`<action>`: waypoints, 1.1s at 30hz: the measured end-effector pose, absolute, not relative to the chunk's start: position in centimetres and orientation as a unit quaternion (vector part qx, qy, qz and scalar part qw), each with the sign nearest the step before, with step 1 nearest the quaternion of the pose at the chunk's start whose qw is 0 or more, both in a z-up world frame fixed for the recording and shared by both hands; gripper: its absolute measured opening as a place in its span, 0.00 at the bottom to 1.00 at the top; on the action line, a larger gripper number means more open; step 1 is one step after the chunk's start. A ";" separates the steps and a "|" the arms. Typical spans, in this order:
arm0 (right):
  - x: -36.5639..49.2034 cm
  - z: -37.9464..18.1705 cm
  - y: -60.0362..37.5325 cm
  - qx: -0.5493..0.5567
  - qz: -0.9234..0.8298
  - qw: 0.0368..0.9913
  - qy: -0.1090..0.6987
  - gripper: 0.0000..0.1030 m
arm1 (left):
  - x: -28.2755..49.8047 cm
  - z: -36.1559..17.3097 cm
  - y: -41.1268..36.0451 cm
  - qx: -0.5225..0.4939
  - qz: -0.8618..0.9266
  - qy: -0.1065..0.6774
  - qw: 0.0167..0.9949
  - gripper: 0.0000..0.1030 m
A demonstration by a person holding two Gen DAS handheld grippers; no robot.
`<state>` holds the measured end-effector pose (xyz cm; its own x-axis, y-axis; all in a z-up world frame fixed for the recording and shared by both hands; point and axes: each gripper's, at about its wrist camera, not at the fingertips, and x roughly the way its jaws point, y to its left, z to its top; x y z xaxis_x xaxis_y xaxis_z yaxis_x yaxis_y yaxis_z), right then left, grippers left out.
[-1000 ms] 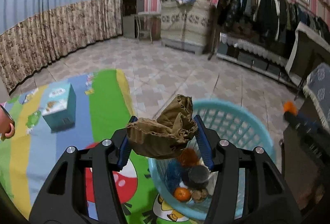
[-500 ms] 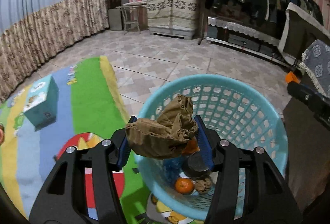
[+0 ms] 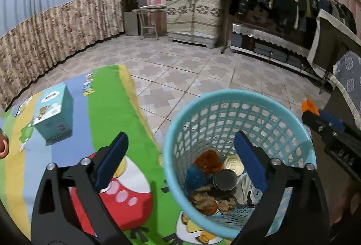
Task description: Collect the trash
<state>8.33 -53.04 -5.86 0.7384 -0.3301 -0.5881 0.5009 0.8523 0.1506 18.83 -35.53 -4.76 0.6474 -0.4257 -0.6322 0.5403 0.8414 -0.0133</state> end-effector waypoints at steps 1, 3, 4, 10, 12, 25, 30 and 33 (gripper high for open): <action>8.7 -6.0 -52.8 0.149 -0.224 0.920 0.285 0.39 | 18.8 -4.6 -35.2 0.087 -0.266 0.322 0.904 0.92; 9.3 -6.4 -52.5 0.147 -0.220 0.920 0.288 0.39 | 18.6 -4.1 -34.6 0.093 -0.253 0.309 0.912 0.94; 9.7 -6.6 -52.3 0.146 -0.218 0.920 0.291 0.39 | 18.5 -3.9 -34.4 0.096 -0.247 0.303 0.916 0.95; 10.8 -7.3 -52.2 0.148 -0.223 0.919 0.288 0.54 | 18.9 -3.2 -32.9 0.088 -0.231 0.297 0.922 0.95; 10.9 -7.5 -52.0 0.145 -0.229 0.920 0.284 0.74 | 19.1 -3.2 -32.6 0.092 -0.223 0.302 0.922 0.95; 8.2 -5.6 -49.3 0.157 -0.219 0.928 0.259 0.95 | 13.9 1.2 -25.5 0.074 -0.149 0.240 0.956 0.95; 7.0 -4.1 -46.1 0.124 -0.204 0.941 0.239 0.96 | 11.2 2.2 -20.9 0.076 -0.109 0.221 0.966 0.95; 6.3 -3.3 -44.2 0.114 -0.196 0.946 0.232 0.96 | 9.5 2.3 -18.2 0.080 -0.102 0.217 0.967 0.95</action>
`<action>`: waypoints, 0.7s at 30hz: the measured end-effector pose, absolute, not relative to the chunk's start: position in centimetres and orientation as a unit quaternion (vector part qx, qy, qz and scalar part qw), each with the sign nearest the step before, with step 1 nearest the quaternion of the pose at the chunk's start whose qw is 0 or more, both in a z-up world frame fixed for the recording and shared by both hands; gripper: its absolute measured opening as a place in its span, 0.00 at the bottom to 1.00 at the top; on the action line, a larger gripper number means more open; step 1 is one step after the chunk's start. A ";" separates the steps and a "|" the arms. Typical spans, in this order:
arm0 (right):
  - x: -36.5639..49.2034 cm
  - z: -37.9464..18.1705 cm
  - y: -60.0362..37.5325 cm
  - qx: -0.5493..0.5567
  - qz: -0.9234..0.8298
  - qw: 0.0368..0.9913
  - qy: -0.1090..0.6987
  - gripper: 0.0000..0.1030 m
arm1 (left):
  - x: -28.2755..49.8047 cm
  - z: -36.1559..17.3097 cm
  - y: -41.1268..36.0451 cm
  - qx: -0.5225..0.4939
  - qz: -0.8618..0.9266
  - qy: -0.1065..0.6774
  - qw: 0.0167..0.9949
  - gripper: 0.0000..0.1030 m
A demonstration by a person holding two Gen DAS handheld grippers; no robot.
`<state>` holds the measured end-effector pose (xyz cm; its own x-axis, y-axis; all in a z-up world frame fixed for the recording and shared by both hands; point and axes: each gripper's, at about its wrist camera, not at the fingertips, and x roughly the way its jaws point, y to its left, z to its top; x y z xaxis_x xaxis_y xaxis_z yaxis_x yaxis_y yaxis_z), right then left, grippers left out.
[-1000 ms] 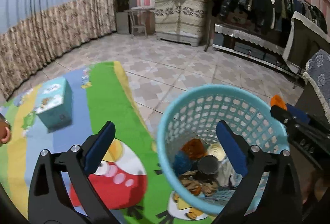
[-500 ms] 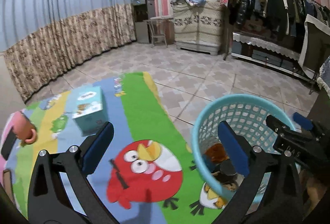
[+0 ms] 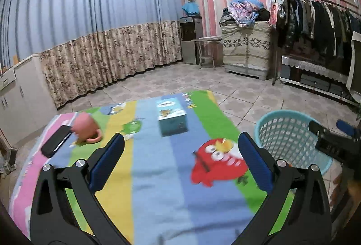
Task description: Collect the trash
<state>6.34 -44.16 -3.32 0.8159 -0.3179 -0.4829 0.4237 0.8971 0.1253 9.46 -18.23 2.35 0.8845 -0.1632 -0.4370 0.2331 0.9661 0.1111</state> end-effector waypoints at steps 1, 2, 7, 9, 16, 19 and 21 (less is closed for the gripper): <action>5.9 -3.2 -43.1 0.118 -0.187 0.948 0.228 0.96 | 9.0 2.4 -17.5 0.081 -0.098 0.215 0.968 0.95; 5.6 -3.1 -42.4 0.121 -0.179 0.950 0.226 0.96 | 8.2 2.6 -16.5 0.082 -0.093 0.212 0.969 0.95; 3.7 -2.8 -37.7 0.123 -0.127 0.961 0.211 0.96 | 6.2 3.3 -12.5 0.060 -0.087 0.222 0.969 0.95; 3.0 -2.8 -35.9 0.111 -0.117 0.964 0.210 0.96 | 5.3 3.6 -10.8 0.050 -0.080 0.216 0.972 0.95; 0.9 -2.5 -29.1 0.076 -0.071 0.976 0.193 0.96 | 2.3 2.7 -7.2 0.058 -0.068 0.209 0.974 0.95; 0.3 -2.3 -27.6 0.073 -0.061 0.977 0.189 0.96 | 1.0 2.1 -6.1 0.061 -0.048 0.195 0.978 0.95; -0.2 -2.5 -26.6 0.071 -0.055 0.978 0.187 0.96 | 0.5 1.8 -5.5 0.057 -0.045 0.190 0.979 0.95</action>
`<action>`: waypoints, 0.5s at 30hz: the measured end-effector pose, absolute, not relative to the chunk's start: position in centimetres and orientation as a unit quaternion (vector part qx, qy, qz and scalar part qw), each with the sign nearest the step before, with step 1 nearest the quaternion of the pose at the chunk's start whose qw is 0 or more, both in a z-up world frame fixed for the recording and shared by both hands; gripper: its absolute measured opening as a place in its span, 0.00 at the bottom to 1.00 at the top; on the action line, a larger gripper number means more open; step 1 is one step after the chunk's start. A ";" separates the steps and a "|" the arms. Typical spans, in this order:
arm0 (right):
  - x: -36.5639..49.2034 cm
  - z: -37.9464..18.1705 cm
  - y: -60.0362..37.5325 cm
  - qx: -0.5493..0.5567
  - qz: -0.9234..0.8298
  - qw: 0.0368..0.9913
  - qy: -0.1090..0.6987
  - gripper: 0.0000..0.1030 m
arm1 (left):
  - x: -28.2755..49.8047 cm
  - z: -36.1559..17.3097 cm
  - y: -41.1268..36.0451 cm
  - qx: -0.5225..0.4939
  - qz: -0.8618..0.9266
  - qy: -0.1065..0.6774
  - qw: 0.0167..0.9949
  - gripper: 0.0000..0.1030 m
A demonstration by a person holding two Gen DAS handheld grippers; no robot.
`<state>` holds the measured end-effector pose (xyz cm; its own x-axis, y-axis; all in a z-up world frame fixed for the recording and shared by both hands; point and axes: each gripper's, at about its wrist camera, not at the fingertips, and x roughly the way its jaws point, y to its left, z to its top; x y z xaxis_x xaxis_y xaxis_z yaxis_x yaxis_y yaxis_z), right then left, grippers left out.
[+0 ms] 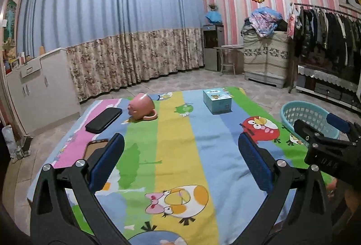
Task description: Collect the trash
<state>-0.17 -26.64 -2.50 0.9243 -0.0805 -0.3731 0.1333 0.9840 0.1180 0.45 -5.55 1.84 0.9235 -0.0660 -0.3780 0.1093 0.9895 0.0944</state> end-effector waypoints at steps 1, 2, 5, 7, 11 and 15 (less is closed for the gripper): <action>-0.3 -2.7 -26.2 0.066 -0.051 0.978 0.190 0.96 | 0.2 1.7 -5.3 0.055 -0.044 0.188 0.980 0.95; -0.4 -2.7 -25.8 0.060 -0.050 0.978 0.191 0.96 | 0.1 1.6 -5.1 0.054 -0.042 0.185 0.980 0.95; -0.9 -2.8 -24.6 0.033 -0.047 0.980 0.189 0.96 | -0.3 1.3 -4.2 0.044 -0.041 0.187 0.980 0.95; -1.2 -2.6 -24.2 0.026 -0.046 0.981 0.186 0.96 | -0.6 1.2 -4.0 0.036 -0.045 0.187 0.981 0.95; -1.7 -2.4 -23.5 0.018 -0.037 0.982 0.183 0.96 | -1.1 0.9 -3.9 0.030 -0.055 0.186 0.980 0.95; -2.2 -2.4 -23.1 0.006 -0.039 0.983 0.177 0.96 | -1.9 0.3 -3.9 0.033 -0.055 0.180 0.982 0.95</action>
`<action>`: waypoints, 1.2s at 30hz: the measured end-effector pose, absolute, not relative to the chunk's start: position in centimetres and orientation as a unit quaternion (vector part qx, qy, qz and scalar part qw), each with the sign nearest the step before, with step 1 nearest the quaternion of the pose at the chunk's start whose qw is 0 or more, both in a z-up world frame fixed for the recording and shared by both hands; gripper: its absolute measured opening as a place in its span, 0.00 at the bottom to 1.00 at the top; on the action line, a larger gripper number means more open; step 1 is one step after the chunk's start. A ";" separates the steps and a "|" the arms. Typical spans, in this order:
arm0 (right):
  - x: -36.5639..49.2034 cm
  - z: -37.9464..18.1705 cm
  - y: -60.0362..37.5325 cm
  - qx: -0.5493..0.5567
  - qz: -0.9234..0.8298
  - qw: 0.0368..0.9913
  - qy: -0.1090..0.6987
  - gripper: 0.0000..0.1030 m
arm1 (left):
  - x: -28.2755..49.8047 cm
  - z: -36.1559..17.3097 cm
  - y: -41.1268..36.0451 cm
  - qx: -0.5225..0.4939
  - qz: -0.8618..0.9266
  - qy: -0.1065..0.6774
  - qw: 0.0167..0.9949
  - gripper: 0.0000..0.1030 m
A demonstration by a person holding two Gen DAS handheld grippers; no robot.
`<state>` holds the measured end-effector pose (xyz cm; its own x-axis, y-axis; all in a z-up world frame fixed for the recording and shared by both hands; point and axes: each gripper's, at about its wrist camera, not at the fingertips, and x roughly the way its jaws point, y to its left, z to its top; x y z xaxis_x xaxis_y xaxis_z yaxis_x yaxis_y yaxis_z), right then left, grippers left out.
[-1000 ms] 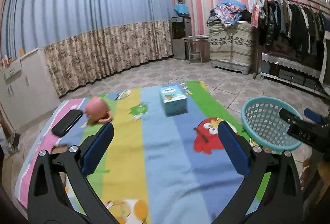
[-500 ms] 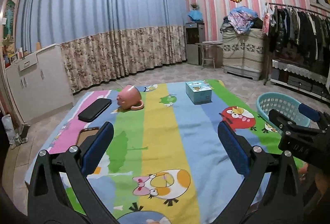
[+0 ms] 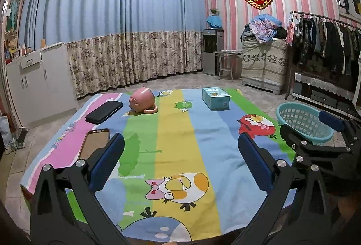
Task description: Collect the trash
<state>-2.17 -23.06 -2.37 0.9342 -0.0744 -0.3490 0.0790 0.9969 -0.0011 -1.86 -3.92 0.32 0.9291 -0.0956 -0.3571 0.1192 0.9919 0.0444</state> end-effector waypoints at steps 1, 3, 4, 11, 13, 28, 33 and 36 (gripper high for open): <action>-2.2 -2.4 -23.0 0.008 -0.039 0.983 0.178 0.96 | -2.0 0.3 -4.0 0.033 -0.056 0.179 0.982 0.95; -2.2 -2.5 -23.0 0.009 -0.038 0.983 0.178 0.96 | -2.1 0.3 -4.1 0.035 -0.055 0.177 0.982 0.95; -2.3 -2.4 -22.9 0.007 -0.040 0.983 0.177 0.96 | -2.1 0.3 -4.1 0.035 -0.055 0.177 0.982 0.95; -2.5 -2.6 -22.6 0.005 -0.038 0.983 0.177 0.96 | -2.3 0.4 -3.8 0.027 -0.053 0.172 0.983 0.95; -2.5 -2.6 -22.5 0.002 -0.039 0.984 0.176 0.96 | -2.3 0.4 -3.7 0.027 -0.054 0.172 0.983 0.95; -2.5 -2.9 -22.1 -0.006 -0.032 0.984 0.176 0.96 | -1.9 0.3 -3.4 0.026 -0.043 0.173 0.984 0.95; -2.6 -3.0 -22.5 -0.001 -0.032 0.984 0.176 0.96 | -1.8 0.3 -3.5 0.025 -0.047 0.175 0.983 0.95; -2.6 -3.1 -22.6 0.003 -0.031 0.984 0.177 0.96 | -2.0 0.3 -3.4 0.025 -0.045 0.172 0.984 0.95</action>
